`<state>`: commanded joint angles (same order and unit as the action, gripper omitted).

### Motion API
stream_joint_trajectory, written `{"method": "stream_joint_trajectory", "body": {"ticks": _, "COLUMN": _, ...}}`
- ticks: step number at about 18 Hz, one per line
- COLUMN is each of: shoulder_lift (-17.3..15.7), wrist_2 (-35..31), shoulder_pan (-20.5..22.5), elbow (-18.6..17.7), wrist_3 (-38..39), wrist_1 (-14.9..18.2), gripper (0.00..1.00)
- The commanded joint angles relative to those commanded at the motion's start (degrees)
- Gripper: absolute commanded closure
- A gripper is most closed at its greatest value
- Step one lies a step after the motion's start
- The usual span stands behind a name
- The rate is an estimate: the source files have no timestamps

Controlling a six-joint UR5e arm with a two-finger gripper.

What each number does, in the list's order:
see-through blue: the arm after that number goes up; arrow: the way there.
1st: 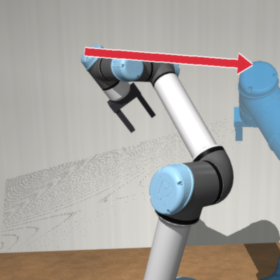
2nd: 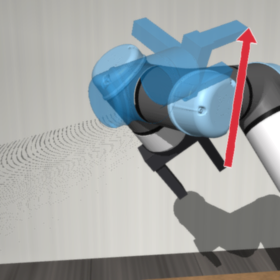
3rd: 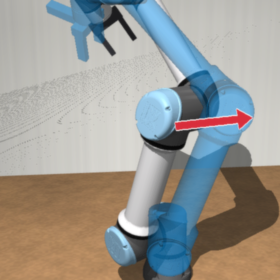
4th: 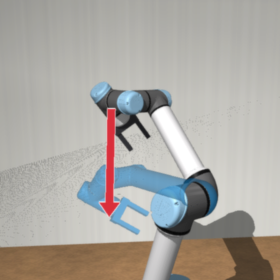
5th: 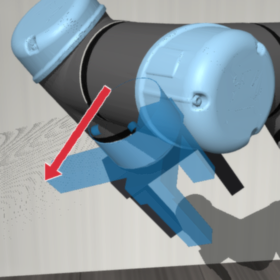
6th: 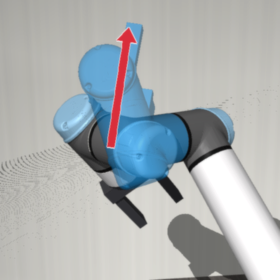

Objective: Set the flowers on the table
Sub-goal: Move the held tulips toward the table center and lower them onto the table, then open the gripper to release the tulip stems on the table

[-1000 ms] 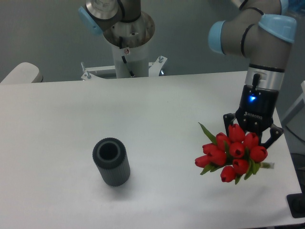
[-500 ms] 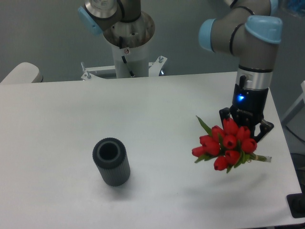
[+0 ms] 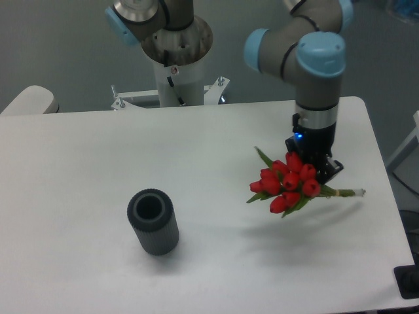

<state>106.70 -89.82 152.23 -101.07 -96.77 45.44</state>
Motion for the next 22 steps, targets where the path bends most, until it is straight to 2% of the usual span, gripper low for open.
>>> {"method": "stream_joint_trajectory", "body": {"ticks": 7, "shoulder_lift": 0.4, "wrist_2": -7.2, "shoulder_pan": -2.1, "elbow": -3.4, "wrist_3": -0.2, "wrist_1": 0.5, "gripper": 0.64}}
{"method": "stream_joint_trajectory", "body": {"ticks": 11, "shoulder_lift": 0.7, "wrist_2": -10.9, "shoulder_pan": -3.3, "elbow": -6.2, "wrist_3": -4.1, "wrist_1": 0.6, "gripper": 0.64}}
{"method": "stream_joint_trajectory", "body": {"ticks": 14, "shoulder_lift": 1.7, "wrist_2": -12.0, "shoulder_pan": -3.3, "elbow": -6.4, "wrist_3": -4.1, "wrist_1": 3.1, "gripper": 0.64}}
{"method": "stream_joint_trajectory", "body": {"ticks": 18, "shoulder_lift": 2.5, "wrist_2": -14.0, "shoulder_pan": -4.1, "elbow": -7.2, "wrist_3": -4.0, "wrist_1": 3.1, "gripper": 0.64}}
{"method": "stream_joint_trajectory", "body": {"ticks": 20, "shoulder_lift": 2.9, "wrist_2": -13.5, "shoulder_pan": -4.1, "elbow": -7.1, "wrist_3": -4.0, "wrist_1": 2.7, "gripper": 0.6}}
{"method": "stream_joint_trajectory", "body": {"ticks": 22, "shoulder_lift": 3.0, "wrist_2": -13.0, "shoulder_pan": -4.0, "elbow": -6.6, "wrist_3": -3.8, "wrist_1": 2.3, "gripper": 0.53}}
